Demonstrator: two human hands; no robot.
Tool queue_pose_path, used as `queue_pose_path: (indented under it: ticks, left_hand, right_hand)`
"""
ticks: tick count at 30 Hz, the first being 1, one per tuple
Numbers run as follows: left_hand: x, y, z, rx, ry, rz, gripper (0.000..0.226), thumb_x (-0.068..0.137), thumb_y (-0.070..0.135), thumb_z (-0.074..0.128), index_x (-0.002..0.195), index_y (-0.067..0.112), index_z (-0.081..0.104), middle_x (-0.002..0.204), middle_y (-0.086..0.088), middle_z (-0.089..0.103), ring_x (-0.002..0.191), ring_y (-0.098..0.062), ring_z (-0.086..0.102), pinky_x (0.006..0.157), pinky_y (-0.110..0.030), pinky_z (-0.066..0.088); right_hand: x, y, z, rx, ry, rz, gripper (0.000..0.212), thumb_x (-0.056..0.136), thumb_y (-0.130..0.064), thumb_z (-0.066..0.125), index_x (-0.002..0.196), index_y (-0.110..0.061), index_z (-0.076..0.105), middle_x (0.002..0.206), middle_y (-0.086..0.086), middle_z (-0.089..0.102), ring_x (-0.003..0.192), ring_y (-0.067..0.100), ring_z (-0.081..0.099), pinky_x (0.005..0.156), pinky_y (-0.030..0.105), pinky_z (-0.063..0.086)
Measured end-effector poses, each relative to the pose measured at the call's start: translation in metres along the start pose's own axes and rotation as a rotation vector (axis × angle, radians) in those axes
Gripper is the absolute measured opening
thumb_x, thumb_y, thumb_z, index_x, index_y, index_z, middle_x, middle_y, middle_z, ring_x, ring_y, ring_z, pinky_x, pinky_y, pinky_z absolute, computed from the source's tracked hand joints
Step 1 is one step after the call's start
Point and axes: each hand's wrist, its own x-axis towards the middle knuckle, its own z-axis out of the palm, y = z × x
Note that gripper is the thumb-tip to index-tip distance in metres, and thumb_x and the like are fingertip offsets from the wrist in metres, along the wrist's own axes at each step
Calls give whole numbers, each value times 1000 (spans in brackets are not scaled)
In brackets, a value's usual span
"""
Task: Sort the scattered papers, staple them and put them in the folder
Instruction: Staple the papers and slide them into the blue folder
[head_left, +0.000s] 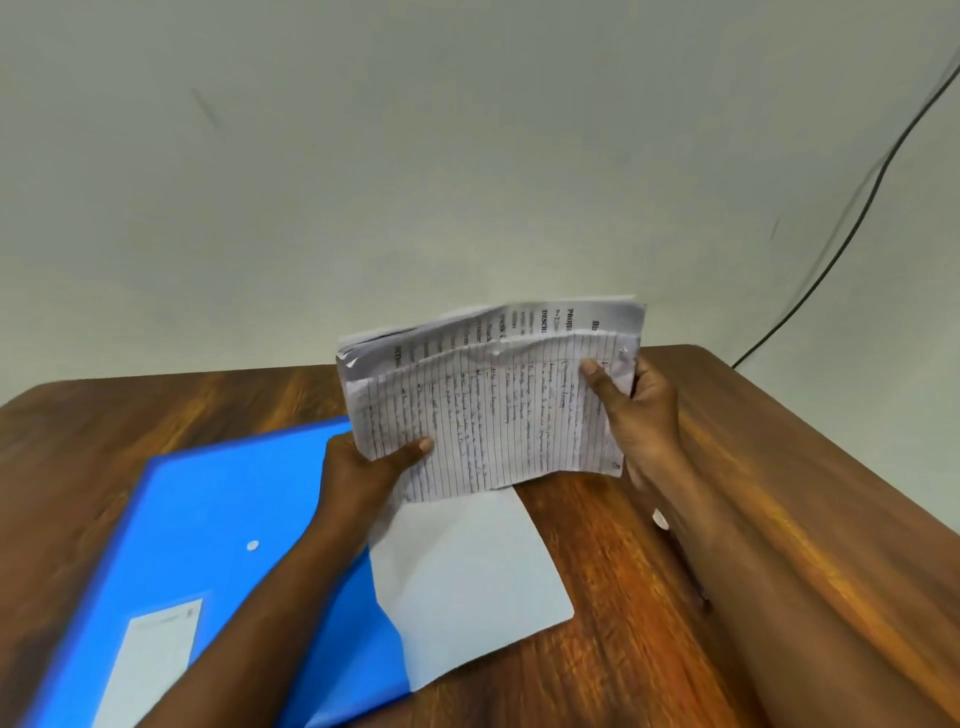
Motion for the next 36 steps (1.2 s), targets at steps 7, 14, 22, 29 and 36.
queue_pose_path:
  ticks: [7, 14, 22, 29, 36]
  left_hand:
    - [-2, 8, 3, 197, 65, 33, 21, 88, 9, 82, 106, 17, 73, 99, -2, 79, 96, -25, 75, 85, -47, 64]
    - [-8, 27, 21, -284, 35, -13, 59, 82, 3, 78, 138, 11, 63, 131, -8, 74, 123, -27, 70, 103, -46, 57]
    - [-48, 29, 75, -555, 104, -155, 44, 89, -5, 72, 126, 18, 68, 115, -5, 81, 100, -21, 79, 76, -37, 67]
    - [-53, 21, 75, -485, 78, -187, 51, 81, 4, 82, 127, 21, 65, 114, -6, 81, 100, -25, 79, 84, -46, 63]
    - [-11, 48, 15, -311, -139, -159, 20, 82, 28, 74, 93, 15, 85, 100, -9, 81, 86, -20, 78, 71, -31, 64]
  right_hand:
    - [2, 3, -7, -18, -68, 87, 28, 95, -20, 71, 121, -11, 67, 111, 2, 78, 99, 17, 77, 84, 44, 64]
    - [6, -35, -25, 175, -172, 178, 46, 82, -23, 83, 120, -2, 70, 114, 15, 77, 87, 21, 75, 72, 36, 60]
    - [-43, -40, 53, 550, -217, 217, 46, 89, -11, 76, 133, -6, 63, 127, 18, 72, 119, 37, 68, 101, 54, 54]
    - [-42, -44, 49, 487, -133, 210, 39, 93, 7, 67, 131, -1, 62, 122, 18, 74, 113, 33, 72, 100, 60, 55]
    - [-14, -69, 1, 346, -370, 194, 40, 91, 10, 64, 129, -1, 64, 125, 16, 73, 114, 34, 72, 88, 46, 62]
